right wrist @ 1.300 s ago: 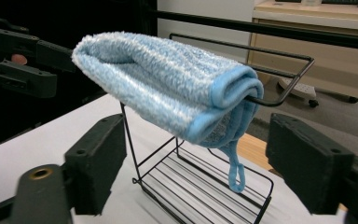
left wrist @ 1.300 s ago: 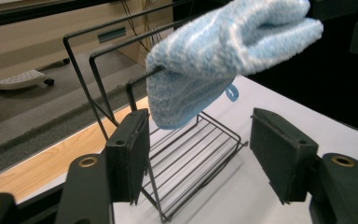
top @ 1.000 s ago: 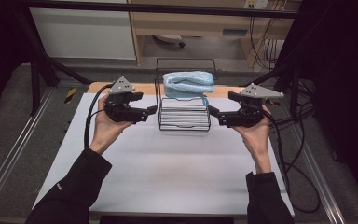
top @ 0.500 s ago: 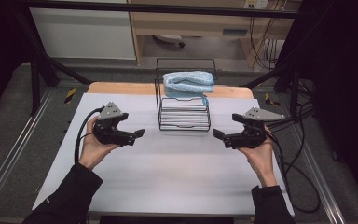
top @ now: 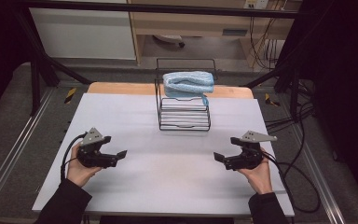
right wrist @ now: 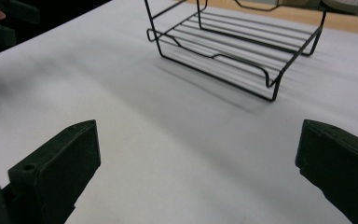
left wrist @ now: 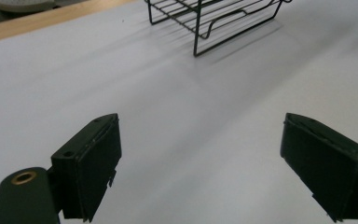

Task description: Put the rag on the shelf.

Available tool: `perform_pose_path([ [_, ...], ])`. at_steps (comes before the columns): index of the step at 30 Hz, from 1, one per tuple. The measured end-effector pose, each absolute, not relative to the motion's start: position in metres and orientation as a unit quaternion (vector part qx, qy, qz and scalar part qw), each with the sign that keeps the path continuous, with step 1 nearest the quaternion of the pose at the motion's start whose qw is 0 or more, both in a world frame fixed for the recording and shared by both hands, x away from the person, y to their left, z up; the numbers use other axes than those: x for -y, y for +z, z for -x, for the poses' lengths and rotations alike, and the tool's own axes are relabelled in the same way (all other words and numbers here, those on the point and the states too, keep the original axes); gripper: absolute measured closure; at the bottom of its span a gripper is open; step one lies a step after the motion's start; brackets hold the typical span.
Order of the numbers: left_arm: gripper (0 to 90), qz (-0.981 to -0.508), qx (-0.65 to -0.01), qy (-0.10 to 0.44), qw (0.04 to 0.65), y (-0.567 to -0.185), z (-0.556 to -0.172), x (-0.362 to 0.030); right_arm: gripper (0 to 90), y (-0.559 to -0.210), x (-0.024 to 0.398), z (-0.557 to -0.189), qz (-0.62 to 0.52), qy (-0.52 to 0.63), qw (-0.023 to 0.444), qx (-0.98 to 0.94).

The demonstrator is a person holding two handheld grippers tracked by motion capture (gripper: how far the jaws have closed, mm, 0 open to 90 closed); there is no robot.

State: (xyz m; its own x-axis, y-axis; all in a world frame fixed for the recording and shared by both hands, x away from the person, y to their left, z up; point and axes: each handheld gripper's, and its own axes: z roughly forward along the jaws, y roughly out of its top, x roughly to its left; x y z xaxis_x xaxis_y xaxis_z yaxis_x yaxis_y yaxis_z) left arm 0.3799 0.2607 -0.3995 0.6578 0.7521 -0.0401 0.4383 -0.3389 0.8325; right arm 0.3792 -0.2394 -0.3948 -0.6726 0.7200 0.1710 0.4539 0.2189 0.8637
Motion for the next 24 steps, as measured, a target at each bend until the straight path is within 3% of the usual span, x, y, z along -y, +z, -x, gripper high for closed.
perform_pose_path([
  [12,12.3,-0.796,-0.388,0.175,0.429,-0.431,-0.363,-0.284,0.5,-0.435,0.268,-0.363,-0.401,0.493,0.124,-0.762],
  [24,12.3,-0.797,-0.391,0.176,0.425,-0.44,-0.361,-0.289,0.5,-0.444,0.283,-0.355,-0.413,0.493,0.127,-0.755],
])
